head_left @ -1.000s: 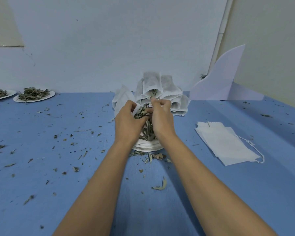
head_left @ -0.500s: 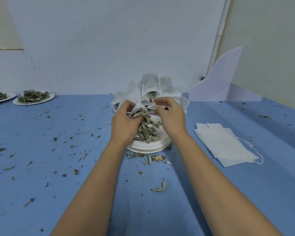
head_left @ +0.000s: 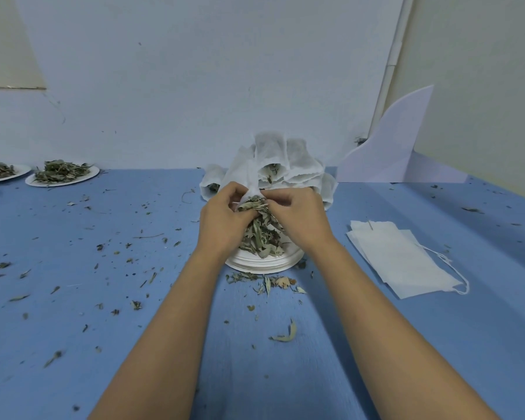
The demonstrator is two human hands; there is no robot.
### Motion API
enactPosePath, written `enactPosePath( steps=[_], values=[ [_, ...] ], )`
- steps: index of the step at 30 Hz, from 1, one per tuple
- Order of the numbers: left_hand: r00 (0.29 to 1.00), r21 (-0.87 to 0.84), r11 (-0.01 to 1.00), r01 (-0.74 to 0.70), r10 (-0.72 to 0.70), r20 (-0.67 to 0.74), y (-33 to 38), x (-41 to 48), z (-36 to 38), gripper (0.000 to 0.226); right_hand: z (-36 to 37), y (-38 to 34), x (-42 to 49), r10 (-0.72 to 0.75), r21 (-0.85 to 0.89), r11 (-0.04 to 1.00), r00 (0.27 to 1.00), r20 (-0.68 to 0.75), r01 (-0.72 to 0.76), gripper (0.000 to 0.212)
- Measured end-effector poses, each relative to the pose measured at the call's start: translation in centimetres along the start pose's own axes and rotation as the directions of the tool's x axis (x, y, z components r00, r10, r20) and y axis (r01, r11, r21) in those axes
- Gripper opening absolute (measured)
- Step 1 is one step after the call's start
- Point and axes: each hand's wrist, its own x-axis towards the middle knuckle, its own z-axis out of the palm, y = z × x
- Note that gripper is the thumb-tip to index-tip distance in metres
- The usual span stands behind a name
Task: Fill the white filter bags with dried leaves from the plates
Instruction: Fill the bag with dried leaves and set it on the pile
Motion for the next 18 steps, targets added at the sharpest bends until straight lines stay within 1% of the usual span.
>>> enactPosePath(
  steps=[2, 4, 6, 8, 10, 12, 15, 18],
  values=[
    [1.0, 0.014, 1.0, 0.002, -0.002, 0.005, 0.0, 0.0, 0.2, 0.018, 0.2, -0.1, -0.1, -0.061, -0.124, 0.991, 0.996, -0.064, 0.053, 0.023],
    [1.0, 0.028, 1.0, 0.006, -0.006, 0.003, 0.0, -0.1, 0.3, 0.017, 0.3, -0.1, -0.2, -0.113, -0.224, 0.97, 0.99, -0.082, 0.092, 0.023],
    [1.0, 0.033, 0.999, 0.012, -0.011, -0.023, 0.1, -0.2, 0.4, 0.015, 0.4, 0.0, -0.2, -0.139, -0.271, 0.956, 0.986, -0.088, 0.11, 0.021],
    [0.996, 0.023, 0.999, 0.023, -0.021, -0.088, 0.2, -0.2, 0.5, 0.016, 0.6, -0.1, -0.4, -0.178, -0.292, 0.946, 0.978, -0.112, 0.139, 0.018],
    [0.986, -0.001, 0.999, 0.047, -0.047, -0.16, 0.3, -0.1, 0.6, 0.025, 1.1, -0.3, -0.7, -0.235, -0.285, 0.939, 0.962, -0.135, 0.19, 0.013],
    [0.973, -0.027, 0.997, 0.07, -0.074, -0.216, 0.5, 0.0, 0.9, 0.028, 1.5, -0.6, -0.9, -0.244, -0.243, 0.948, 0.958, -0.149, 0.203, 0.01],
    [0.962, -0.043, 0.994, 0.097, -0.104, -0.254, 0.7, 0.2, 1.3, 0.026, 1.5, -0.6, -0.8, -0.189, -0.155, 0.974, 0.967, -0.171, 0.163, 0.008],
    [0.953, -0.023, 0.993, 0.119, -0.121, -0.276, 0.5, 0.4, 1.7, 0.024, 1.6, -0.2, -0.9, -0.122, -0.093, 0.99, 0.98, -0.156, 0.109, 0.006]
  ],
)
